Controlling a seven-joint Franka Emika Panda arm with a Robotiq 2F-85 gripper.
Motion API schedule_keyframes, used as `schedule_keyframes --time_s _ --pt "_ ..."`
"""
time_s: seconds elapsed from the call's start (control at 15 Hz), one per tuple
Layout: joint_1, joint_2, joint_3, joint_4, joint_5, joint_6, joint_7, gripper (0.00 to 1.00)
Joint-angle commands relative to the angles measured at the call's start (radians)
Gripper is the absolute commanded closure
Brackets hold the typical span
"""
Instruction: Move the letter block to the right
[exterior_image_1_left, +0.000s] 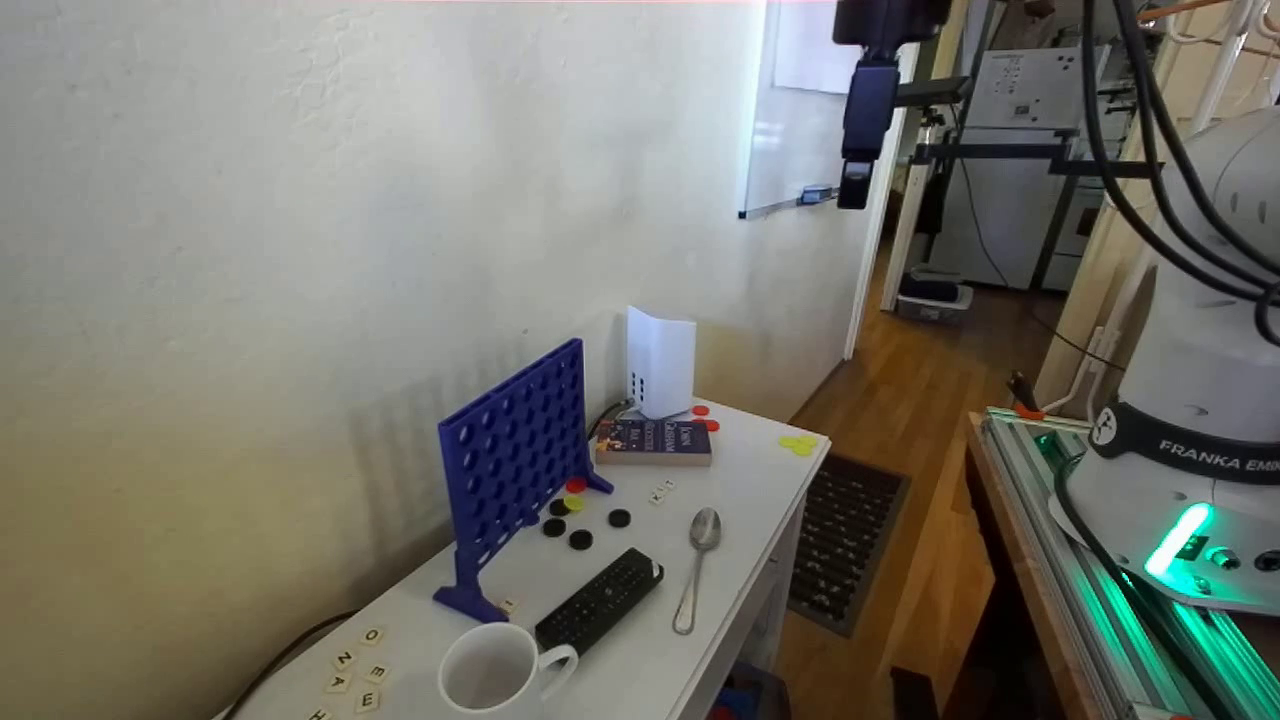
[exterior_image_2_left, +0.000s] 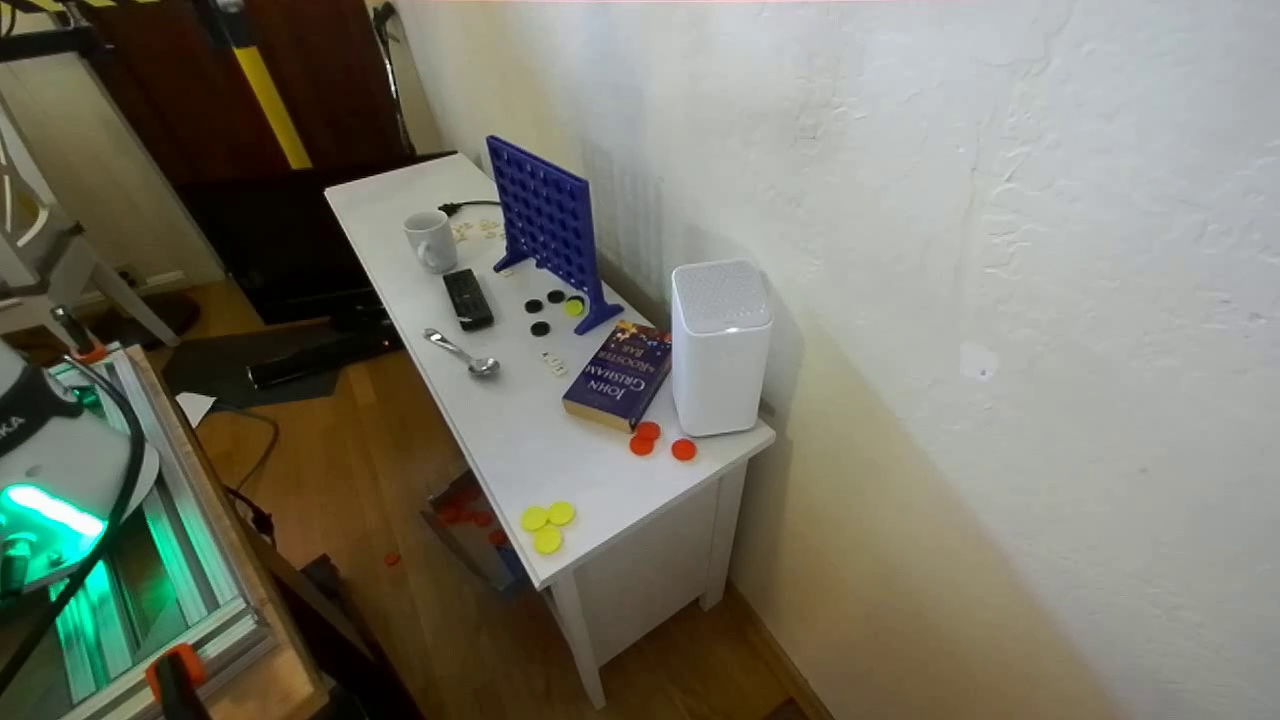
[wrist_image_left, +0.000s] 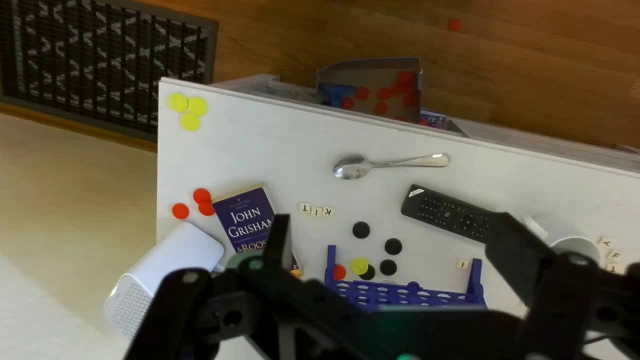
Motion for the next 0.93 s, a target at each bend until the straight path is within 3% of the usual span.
schedule_keyframes --time_s 0.0,0.53,0.87 --pt "-0.011 0.139 -0.022 0.027 -0.003 0.126 0.024 0.0" --pt "-0.046 0.322 -0.065 0.009 -0.005 0.45 0.068 0.0" --pt "-0.052 0.381 -0.088 -0.007 0.006 0.587 0.082 0.0"
